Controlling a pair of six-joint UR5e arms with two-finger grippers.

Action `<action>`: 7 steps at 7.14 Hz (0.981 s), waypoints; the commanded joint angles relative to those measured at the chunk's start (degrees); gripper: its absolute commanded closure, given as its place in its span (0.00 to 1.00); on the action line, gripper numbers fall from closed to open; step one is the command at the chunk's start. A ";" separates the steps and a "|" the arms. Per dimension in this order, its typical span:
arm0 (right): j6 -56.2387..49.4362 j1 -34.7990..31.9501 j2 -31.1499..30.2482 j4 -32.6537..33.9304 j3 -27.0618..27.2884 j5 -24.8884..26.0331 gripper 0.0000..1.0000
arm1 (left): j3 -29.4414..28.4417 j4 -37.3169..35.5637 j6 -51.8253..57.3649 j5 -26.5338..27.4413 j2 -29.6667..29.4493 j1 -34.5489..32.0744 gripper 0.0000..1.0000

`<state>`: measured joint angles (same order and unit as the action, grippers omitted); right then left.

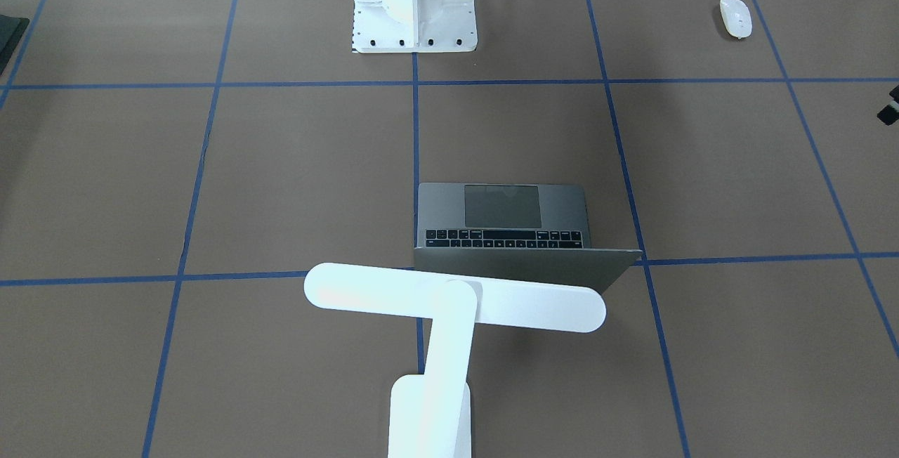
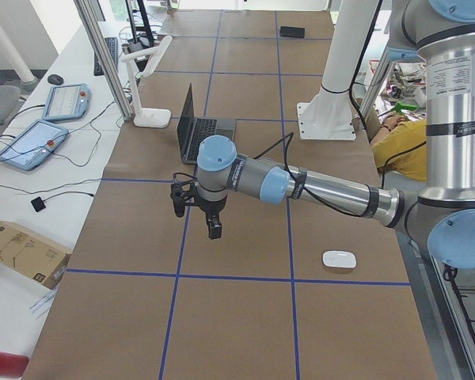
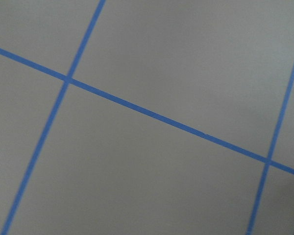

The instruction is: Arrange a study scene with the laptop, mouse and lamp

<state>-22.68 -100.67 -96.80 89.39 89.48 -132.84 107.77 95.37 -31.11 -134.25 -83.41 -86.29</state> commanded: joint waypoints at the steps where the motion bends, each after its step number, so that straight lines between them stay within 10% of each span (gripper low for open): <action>1: 0.01 -9.24 -1.01 -4.19 -3.95 1.17 0.00 | -2.91 0.08 2.72 -0.04 0.00 -1.60 0.00; 7: 37.70 -12.80 -3.22 -5.99 -4.14 4.79 0.00 | -7.64 -0.45 16.72 0.31 -0.26 -4.58 0.00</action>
<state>3.66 -113.70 -99.99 83.13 84.54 -127.98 102.06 95.25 -21.59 -134.11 -83.62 -89.70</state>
